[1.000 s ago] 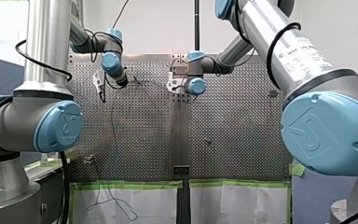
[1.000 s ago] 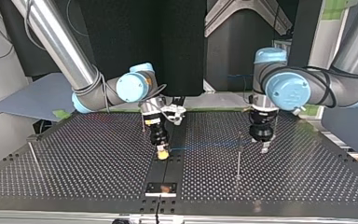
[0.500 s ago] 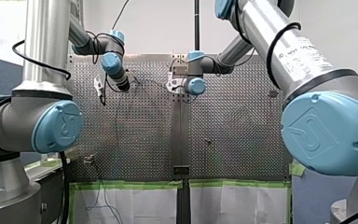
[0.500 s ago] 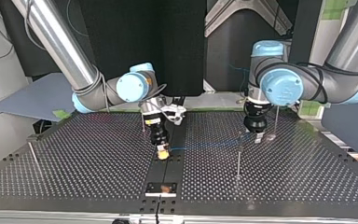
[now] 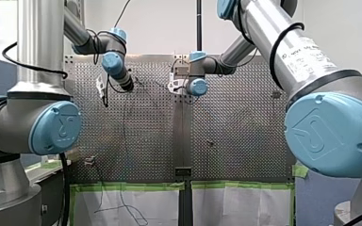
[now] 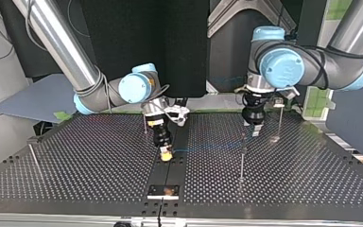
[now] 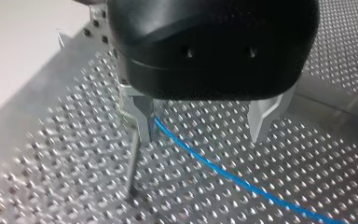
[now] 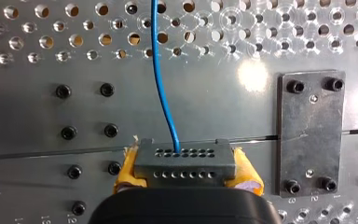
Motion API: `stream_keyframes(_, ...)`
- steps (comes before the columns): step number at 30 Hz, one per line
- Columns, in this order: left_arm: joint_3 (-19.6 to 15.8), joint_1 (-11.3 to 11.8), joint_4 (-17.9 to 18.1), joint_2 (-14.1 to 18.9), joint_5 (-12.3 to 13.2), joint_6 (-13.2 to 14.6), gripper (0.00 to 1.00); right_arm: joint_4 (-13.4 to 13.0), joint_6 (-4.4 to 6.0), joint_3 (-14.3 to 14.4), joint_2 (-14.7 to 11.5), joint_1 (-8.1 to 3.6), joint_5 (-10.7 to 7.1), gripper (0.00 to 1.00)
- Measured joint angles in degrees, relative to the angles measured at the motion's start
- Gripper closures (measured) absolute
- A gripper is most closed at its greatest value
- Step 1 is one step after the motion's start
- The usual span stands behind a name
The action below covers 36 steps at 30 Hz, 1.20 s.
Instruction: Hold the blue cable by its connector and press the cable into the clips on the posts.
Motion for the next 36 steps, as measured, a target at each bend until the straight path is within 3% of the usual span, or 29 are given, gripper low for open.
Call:
stream_keyframes(9, -0.14, -0.77, 0.16, 2.92, -0.02, 0.62, 0.00, 0.12, -0.09, -0.01, 0.02, 0.15, 0.00, 1.00)
stream_keyframes(36, -0.18, -1.77, 0.10, 3.12, -0.02, 2.24, 0.00, 0.33, -0.12, 0.00, 0.05, 0.00, 0.00, 1.00)
